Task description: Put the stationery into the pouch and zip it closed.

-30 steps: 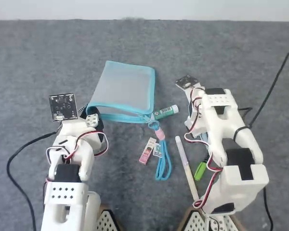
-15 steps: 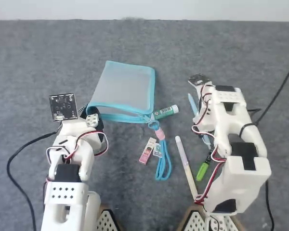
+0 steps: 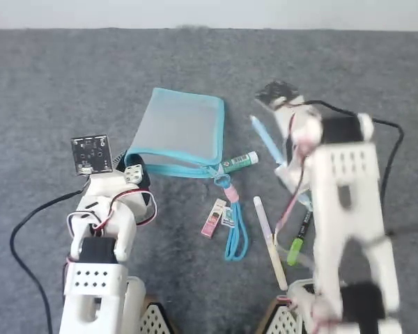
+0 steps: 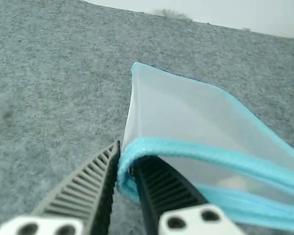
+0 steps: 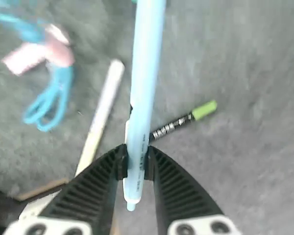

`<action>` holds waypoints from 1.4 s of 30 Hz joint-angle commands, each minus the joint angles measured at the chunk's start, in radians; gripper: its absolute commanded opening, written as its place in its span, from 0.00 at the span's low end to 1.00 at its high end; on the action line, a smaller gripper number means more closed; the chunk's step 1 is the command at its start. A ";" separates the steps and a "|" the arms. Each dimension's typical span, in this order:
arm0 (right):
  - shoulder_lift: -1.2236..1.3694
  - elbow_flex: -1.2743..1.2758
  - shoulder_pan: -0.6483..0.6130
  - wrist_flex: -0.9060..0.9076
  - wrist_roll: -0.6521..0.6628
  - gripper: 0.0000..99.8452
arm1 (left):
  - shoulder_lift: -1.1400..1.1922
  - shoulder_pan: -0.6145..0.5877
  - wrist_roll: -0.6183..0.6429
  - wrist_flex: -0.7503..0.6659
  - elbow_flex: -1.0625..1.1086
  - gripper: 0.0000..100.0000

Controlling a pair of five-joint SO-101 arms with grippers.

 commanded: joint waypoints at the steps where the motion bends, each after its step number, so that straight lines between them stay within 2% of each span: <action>1: -0.240 0.049 -0.091 0.047 -0.026 0.01 | -0.003 -0.005 -0.011 -0.025 -0.013 0.01; 7: -0.478 0.140 -0.203 0.045 -0.068 0.01 | -0.003 0.000 -0.011 -0.025 -0.013 0.01; 12: -0.435 0.282 -0.361 0.041 -0.009 0.01 | -0.003 0.000 -0.011 -0.025 -0.013 0.01; 17: -0.352 0.311 -0.449 0.038 -0.052 0.01 | -0.003 0.002 -0.011 -0.025 -0.013 0.01; 23: -0.188 0.282 -0.458 -0.004 -0.078 0.01 | -0.003 0.002 -0.012 -0.025 -0.013 0.01; 33: 0.108 -0.058 -0.437 0.035 -0.155 0.01 | -0.003 0.002 -0.014 -0.023 -0.013 0.01; 42: 0.328 -0.213 -0.437 0.036 -0.190 0.01 | -0.003 0.002 -0.014 -0.023 -0.013 0.01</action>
